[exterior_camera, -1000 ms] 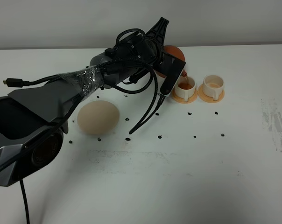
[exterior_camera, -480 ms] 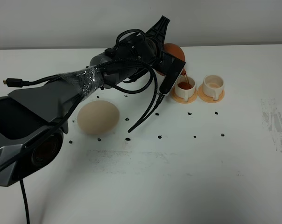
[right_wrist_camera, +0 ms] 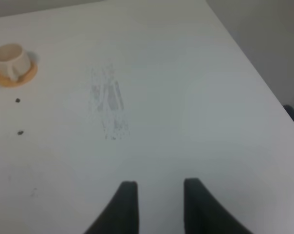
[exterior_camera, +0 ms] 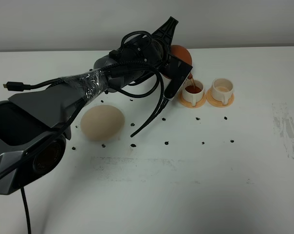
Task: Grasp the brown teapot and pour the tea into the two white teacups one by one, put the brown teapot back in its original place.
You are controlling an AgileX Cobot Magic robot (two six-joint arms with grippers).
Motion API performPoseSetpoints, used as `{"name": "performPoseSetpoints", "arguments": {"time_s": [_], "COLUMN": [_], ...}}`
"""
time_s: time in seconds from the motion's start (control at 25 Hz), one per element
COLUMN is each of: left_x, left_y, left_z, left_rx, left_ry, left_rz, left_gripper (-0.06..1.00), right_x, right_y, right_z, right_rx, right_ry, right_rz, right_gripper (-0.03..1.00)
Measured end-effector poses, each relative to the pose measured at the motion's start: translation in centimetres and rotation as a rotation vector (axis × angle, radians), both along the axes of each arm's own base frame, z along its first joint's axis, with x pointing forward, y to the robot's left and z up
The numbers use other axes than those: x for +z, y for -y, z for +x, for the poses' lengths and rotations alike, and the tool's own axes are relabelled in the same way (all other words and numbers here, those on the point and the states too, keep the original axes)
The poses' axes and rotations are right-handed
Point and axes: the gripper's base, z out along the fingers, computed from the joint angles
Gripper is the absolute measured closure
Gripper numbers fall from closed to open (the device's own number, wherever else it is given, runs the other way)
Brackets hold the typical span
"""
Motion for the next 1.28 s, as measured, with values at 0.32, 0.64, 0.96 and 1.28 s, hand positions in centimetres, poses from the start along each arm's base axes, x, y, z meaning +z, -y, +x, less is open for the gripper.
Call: {"name": "performPoseSetpoints", "arguments": {"time_s": [0.32, 0.64, 0.96, 1.28], "left_x": [0.03, 0.18, 0.26, 0.28], "left_y": [-0.06, 0.03, 0.1, 0.13], "left_z": [0.05, 0.13, 0.16, 0.16], "left_rx": [-0.009, -0.028, -0.038, -0.061], "left_ry": [0.01, 0.034, 0.045, 0.059], "left_rz": [0.017, 0.029, 0.029, 0.058], "left_gripper": [0.86, 0.86, 0.86, 0.86], "right_x": [0.0, 0.0, 0.0, 0.0], "right_y": [0.0, 0.0, 0.0, 0.0], "right_z": [0.0, 0.0, 0.0, 0.0], "right_rx": [0.0, 0.0, 0.0, 0.0], "right_ry": [0.0, 0.0, 0.0, 0.0], "right_rz": [0.0, 0.0, 0.0, 0.0], "right_gripper": [0.75, 0.75, 0.75, 0.75]}}
